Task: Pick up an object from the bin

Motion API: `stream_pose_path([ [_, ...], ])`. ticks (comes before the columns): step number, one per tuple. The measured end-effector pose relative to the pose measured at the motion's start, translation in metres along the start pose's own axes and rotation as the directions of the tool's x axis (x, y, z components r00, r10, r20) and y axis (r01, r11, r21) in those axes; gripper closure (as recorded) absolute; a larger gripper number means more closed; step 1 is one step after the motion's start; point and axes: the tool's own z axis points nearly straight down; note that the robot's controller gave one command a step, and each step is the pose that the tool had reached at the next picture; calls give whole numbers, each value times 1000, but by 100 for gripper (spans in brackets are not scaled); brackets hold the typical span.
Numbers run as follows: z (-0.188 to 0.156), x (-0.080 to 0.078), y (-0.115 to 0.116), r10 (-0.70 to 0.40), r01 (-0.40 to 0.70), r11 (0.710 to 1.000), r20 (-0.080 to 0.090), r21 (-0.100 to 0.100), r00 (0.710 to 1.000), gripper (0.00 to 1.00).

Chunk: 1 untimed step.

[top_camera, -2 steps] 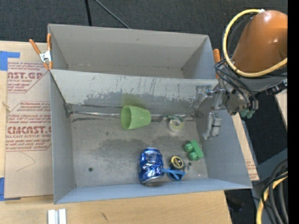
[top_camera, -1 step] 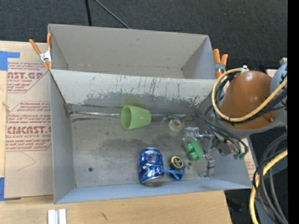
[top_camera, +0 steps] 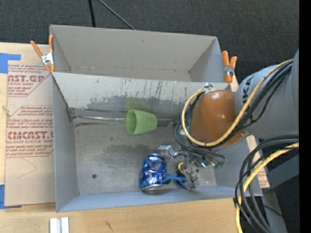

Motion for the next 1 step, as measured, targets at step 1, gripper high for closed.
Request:
stream_pose_path([
  [1,-2,1,-2,3,-3,1000,0,3,1000,100],
])
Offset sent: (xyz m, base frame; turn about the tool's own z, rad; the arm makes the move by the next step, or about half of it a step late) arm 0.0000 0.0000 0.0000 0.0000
